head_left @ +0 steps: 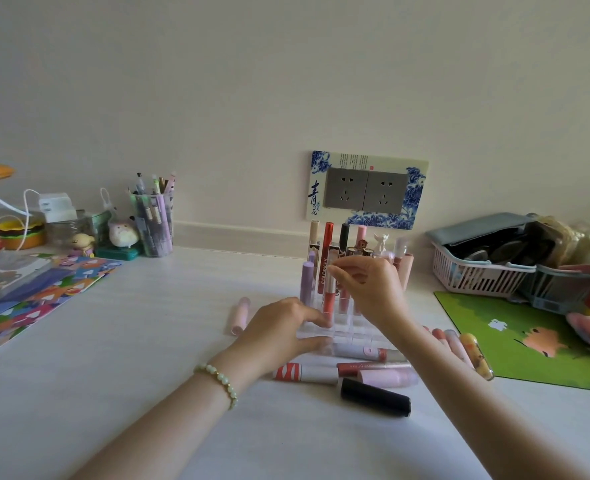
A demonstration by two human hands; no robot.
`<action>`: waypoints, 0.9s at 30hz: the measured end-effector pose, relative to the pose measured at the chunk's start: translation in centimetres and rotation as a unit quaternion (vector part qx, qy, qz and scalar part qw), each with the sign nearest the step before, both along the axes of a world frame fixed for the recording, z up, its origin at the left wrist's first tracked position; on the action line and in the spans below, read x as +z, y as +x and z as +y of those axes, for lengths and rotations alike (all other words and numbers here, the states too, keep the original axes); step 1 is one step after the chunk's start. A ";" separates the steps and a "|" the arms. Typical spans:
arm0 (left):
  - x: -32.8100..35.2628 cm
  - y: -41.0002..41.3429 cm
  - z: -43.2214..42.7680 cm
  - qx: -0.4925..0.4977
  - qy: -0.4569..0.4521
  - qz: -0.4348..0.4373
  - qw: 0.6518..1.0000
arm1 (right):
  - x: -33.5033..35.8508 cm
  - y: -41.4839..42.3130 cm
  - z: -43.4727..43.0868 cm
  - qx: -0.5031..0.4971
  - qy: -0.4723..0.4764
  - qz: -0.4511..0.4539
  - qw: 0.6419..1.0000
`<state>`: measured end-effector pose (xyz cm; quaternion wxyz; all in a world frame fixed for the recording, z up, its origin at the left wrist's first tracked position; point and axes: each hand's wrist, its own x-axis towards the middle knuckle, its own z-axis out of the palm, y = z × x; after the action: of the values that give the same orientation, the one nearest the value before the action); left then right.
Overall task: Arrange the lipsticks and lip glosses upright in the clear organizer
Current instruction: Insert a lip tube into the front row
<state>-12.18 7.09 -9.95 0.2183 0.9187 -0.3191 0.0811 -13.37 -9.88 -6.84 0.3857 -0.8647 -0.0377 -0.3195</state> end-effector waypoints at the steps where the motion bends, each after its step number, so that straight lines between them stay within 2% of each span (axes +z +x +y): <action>1: 0.2 -0.2 -0.1 -0.012 0.000 0.003 1.000 | 0.0 0.1 0.1 -0.004 -0.001 0.001 1.000; 7: 0.6 -1.0 -0.4 -0.080 0.003 -0.048 0.996 | -0.2 0.1 -0.1 -0.026 -0.010 0.004 1.000; 11: -0.4 -0.2 -1.0 -0.134 -0.013 -0.048 0.990 | 0.1 -0.3 -0.5 -0.040 -0.023 0.010 0.999; 17: -0.6 -0.1 -1.7 -0.125 0.045 -0.089 0.987 | 1.0 -2.4 -1.9 -0.060 -0.033 -0.006 0.998; 21: -0.9 -0.3 -2.0 -0.121 0.051 -0.079 0.988 | 0.6 -4.7 -3.4 -0.058 -0.061 0.002 0.996; 27: -0.6 -0.2 -2.7 -0.121 0.074 -0.095 0.985 | -0.7 -6.9 -5.4 -0.072 -0.065 0.055 0.994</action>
<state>-12.41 4.36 -10.56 0.1269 0.8749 -0.4523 0.1176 -20.32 -15.24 -7.58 0.3060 -0.9048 0.0253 -0.2950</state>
